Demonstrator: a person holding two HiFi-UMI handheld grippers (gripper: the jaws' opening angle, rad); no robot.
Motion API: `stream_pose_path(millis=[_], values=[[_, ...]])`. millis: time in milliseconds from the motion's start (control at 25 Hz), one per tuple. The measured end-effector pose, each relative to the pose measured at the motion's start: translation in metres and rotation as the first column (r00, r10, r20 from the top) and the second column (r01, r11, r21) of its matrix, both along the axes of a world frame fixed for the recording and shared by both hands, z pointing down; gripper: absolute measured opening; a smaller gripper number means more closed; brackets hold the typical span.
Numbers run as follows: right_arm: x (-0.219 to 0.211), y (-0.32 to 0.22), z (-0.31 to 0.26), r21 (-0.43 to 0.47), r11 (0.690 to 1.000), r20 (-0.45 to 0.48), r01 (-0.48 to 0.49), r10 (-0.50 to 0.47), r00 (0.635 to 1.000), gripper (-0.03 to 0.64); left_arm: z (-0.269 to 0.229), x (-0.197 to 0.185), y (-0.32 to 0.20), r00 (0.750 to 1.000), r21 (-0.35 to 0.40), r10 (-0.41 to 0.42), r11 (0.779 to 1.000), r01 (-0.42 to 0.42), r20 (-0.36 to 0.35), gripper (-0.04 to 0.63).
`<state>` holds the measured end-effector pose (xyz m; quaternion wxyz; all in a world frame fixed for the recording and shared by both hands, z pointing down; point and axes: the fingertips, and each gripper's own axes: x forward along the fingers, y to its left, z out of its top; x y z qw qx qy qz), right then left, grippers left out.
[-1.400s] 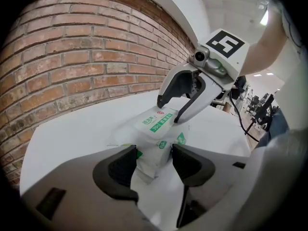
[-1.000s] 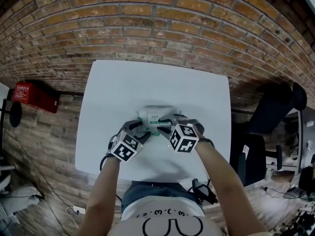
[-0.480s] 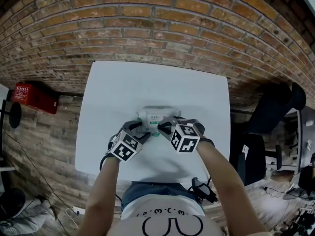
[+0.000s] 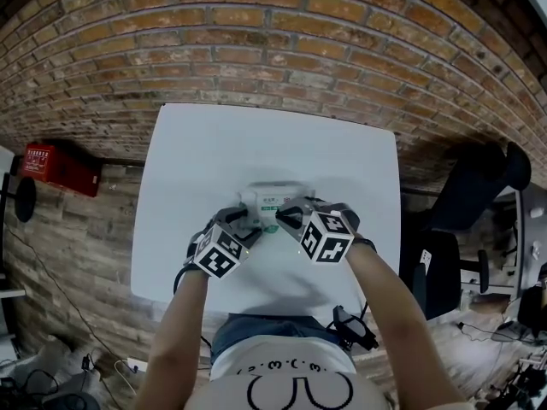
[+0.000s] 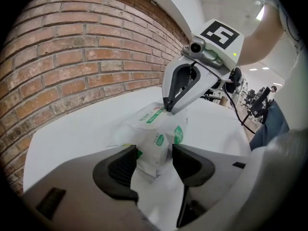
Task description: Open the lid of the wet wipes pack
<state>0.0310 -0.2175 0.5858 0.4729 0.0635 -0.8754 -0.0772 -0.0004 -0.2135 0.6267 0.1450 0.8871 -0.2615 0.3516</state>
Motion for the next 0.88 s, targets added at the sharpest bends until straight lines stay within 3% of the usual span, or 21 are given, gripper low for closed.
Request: stream_pose_path(millis=[160,400,880], values=[[-0.001,-0.001,-0.001,-0.006,1.000,0.004,-0.008,0.008,1.000,0.008,0.002,-0.001,0.000,1.000,-0.005,0.006,1.000,-0.006,0.014,0.232],[0.000,-0.031,-0.029,0.029,0.994,0.098,-0.108,0.105,0.990,0.005,0.005,-0.001,0.000,0.999,-0.004,0.016,1.000,-0.016,0.035,0.230],[-0.003,-0.097,-0.028,0.119,0.970,0.081,-0.211,0.202,0.976,0.003,0.004,0.000,0.000,0.999,-0.016,0.026,1.000,-0.026,0.032,0.232]])
